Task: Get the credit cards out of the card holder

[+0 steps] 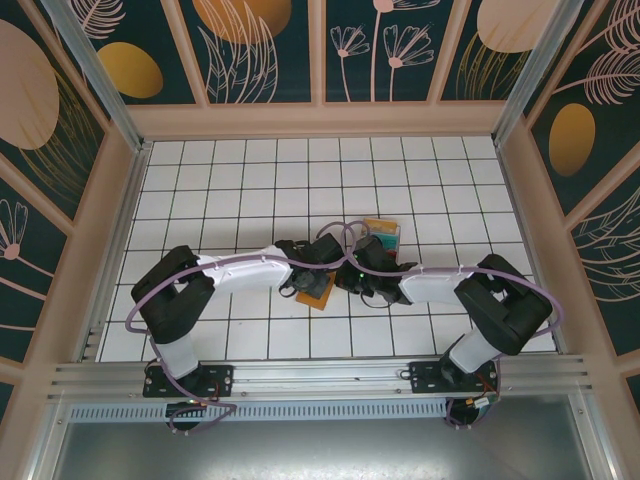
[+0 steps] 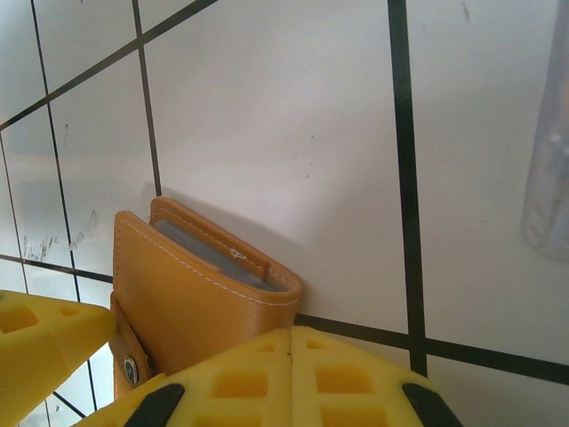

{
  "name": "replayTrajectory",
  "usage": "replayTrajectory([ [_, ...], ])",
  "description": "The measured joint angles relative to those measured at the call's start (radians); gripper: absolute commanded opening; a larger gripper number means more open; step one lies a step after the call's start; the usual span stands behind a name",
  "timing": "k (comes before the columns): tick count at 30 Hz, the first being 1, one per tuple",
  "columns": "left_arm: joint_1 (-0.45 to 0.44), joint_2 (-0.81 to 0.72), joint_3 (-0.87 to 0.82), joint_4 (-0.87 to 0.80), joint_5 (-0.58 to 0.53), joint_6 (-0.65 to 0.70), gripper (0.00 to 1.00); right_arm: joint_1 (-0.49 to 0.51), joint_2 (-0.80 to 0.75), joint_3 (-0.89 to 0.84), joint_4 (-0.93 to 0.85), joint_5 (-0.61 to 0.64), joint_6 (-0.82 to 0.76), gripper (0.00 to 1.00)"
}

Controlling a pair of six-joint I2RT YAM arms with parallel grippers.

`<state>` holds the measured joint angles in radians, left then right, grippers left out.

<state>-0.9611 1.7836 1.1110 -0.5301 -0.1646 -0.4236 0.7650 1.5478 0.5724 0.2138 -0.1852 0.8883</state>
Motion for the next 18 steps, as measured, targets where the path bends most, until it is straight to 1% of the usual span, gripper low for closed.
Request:
replayTrajectory([
  [1, 0.0, 0.0, 0.0, 0.0, 0.0, 0.0, 0.37, 0.0, 0.0, 0.0, 0.0, 0.0, 0.0, 0.0],
  [7, 0.0, 0.002, -0.006, 0.003, -0.009, 0.004, 0.03, 0.0, 0.009, 0.0, 0.0, 0.0, 0.0, 0.0],
  [8, 0.0, 0.001, -0.006, 0.004, -0.012, 0.003, 0.0, 0.0, 0.01, 0.0, 0.0, 0.0, 0.0, 0.0],
  [18, 0.005, -0.016, -0.016, 0.012, -0.019, -0.011, 0.0, 0.0, 0.011, 0.007, -0.008, 0.0, -0.001, 0.0],
])
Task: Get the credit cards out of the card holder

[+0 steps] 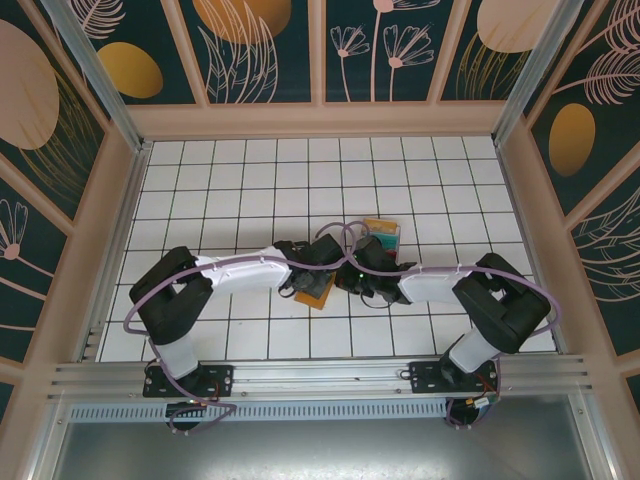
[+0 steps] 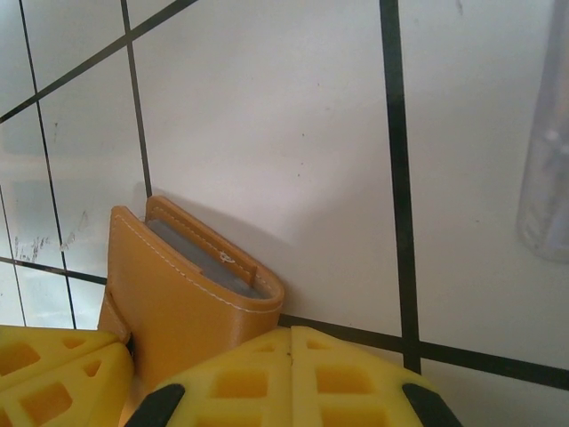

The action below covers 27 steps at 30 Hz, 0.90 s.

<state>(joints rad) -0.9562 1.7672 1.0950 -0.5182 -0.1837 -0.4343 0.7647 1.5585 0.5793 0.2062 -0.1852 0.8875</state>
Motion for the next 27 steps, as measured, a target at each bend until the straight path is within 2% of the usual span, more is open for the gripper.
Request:
replayTrajectory([
  [7, 0.081, -0.09, -0.063, 0.032, 0.053, -0.057, 0.0, 0.0, -0.053, 0.026, -0.016, -0.01, -0.008, 0.0],
  [12, 0.085, -0.103, -0.073, 0.061, 0.088, -0.08, 0.0, 0.0, -0.061, 0.052, 0.035, -0.076, -0.007, 0.0],
  [27, 0.085, -0.101, -0.086, 0.081, 0.124, -0.125, 0.0, -0.017, 0.137, 0.096, 0.121, -0.19, 0.02, 0.0],
])
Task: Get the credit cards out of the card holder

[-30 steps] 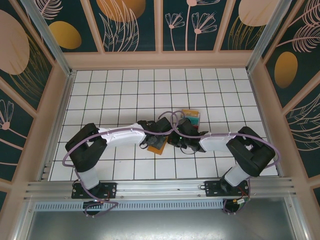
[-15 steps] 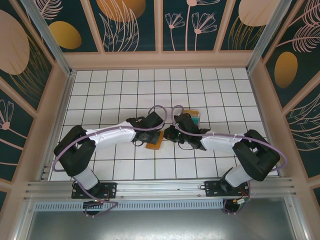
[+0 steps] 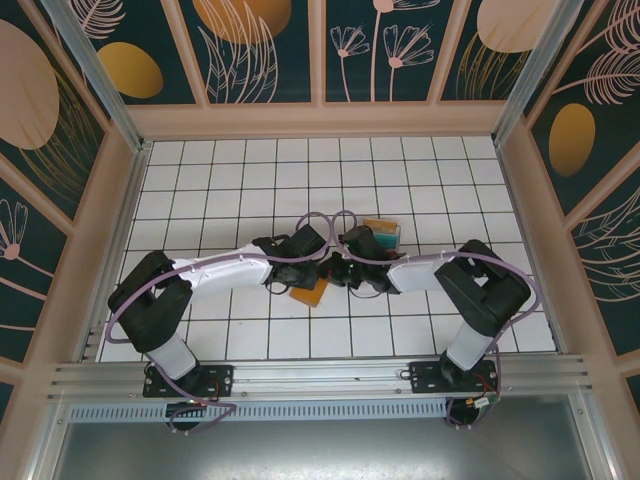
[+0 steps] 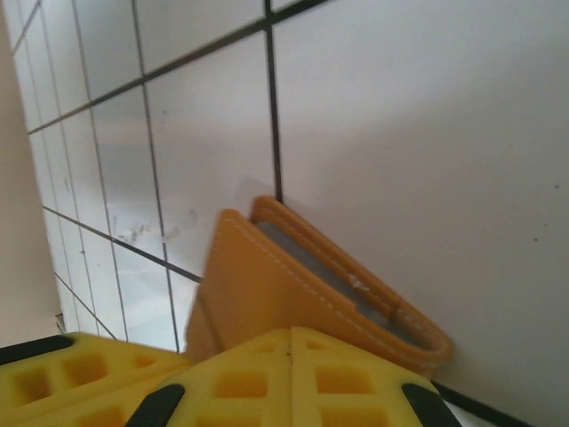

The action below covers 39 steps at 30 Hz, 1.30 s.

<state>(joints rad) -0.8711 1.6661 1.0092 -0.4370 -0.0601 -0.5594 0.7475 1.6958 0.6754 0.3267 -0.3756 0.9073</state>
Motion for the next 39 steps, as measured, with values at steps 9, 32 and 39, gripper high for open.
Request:
replayTrajectory([
  [9, 0.071, -0.072, -0.069, 0.035, 0.006, -0.043, 0.0, 0.0, 0.028, 0.025, -0.001, -0.003, -0.013, 0.0],
  [32, 0.151, -0.293, -0.008, -0.008, 0.03, -0.085, 0.0, 0.005, 0.008, 0.281, -0.29, 0.059, -0.143, 0.6],
  [39, 0.151, -0.293, -0.009, -0.01, 0.025, -0.101, 0.0, 0.027, 0.008, 0.268, -0.311, 0.06, -0.136, 0.6],
])
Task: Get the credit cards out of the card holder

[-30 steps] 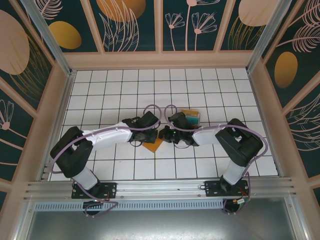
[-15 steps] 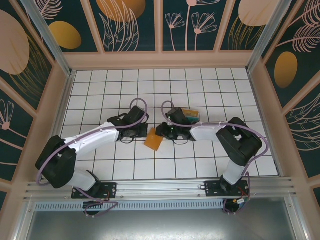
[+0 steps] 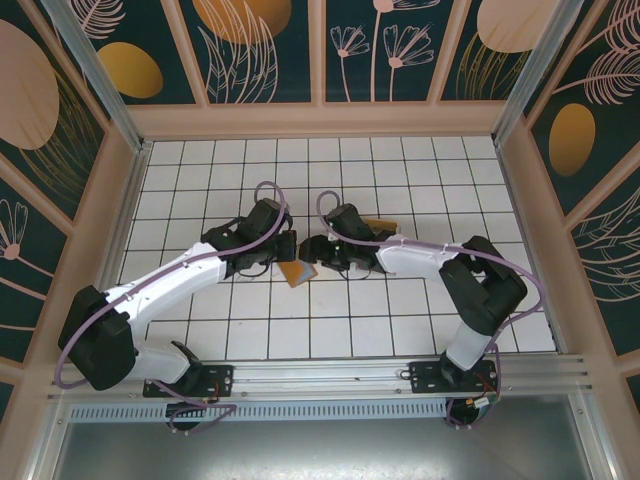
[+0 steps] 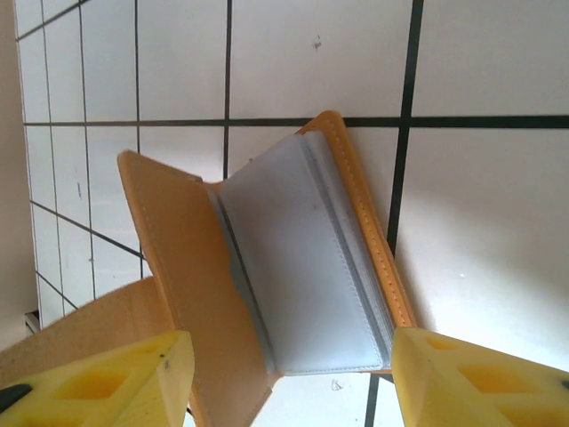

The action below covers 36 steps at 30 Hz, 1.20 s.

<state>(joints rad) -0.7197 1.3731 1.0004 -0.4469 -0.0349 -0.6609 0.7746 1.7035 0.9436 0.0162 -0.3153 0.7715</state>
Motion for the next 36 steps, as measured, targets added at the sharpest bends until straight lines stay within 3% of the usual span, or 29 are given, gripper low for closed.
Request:
replayTrajectory([
  [6, 0.0, 0.0, -0.006, -0.023, -0.06, 0.002, 0.0, 0.0, 0.0, -0.023, 0.001, 0.0, 0.003, 0.55],
  [12, 0.003, -0.034, -0.085, -0.055, -0.139, 0.002, 0.0, -0.013, 0.002, -0.023, 0.002, -0.001, -0.016, 0.43],
  [25, 0.011, -0.072, -0.192, -0.154, -0.279, -0.019, 0.0, -0.068, 0.112, 0.027, 0.003, -0.07, -0.061, 0.42],
  [36, 0.011, -0.033, -0.196, -0.212, -0.344, -0.04, 0.0, -0.071, 0.216, 0.091, 0.016, -0.135, -0.086, 0.24],
])
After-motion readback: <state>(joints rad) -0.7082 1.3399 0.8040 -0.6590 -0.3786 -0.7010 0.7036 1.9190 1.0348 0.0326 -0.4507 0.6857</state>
